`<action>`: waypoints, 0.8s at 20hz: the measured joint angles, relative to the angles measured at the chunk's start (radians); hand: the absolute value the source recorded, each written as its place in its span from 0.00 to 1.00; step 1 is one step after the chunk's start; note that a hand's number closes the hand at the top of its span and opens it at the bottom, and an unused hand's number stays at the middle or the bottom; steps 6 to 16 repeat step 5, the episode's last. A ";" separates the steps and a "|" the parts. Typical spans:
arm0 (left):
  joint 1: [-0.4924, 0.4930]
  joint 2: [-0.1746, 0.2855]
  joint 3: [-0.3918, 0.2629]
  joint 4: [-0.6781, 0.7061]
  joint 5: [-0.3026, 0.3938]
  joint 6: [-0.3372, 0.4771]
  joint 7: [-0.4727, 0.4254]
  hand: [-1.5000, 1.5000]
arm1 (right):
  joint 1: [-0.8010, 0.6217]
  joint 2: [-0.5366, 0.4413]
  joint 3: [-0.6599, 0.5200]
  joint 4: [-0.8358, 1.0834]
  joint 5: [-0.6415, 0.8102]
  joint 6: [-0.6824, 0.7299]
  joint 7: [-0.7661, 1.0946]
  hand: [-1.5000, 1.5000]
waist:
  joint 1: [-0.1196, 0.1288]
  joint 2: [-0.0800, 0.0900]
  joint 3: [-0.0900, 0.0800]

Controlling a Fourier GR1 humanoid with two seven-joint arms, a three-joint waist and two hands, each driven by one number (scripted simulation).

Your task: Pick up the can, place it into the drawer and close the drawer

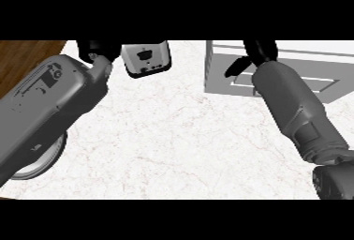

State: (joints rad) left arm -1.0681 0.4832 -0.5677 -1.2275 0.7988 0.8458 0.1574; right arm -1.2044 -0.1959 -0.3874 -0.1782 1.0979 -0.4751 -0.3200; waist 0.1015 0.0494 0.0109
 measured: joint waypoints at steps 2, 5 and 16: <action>0.002 0.004 -0.001 -0.006 -0.003 0.003 0.007 0.00 | -0.005 0.005 -0.054 -0.003 -0.057 0.029 -0.035 0.00 | -0.005 -0.003 0.000; 0.015 0.007 -0.003 -0.022 -0.008 0.007 0.011 0.00 | -0.019 0.003 -0.123 -0.007 -0.133 0.078 -0.076 0.00 | -0.005 -0.008 -0.002; 0.015 0.007 -0.003 -0.022 -0.008 0.007 0.011 0.00 | -0.019 0.003 -0.123 -0.007 -0.133 0.078 -0.076 0.00 | -0.005 -0.008 -0.002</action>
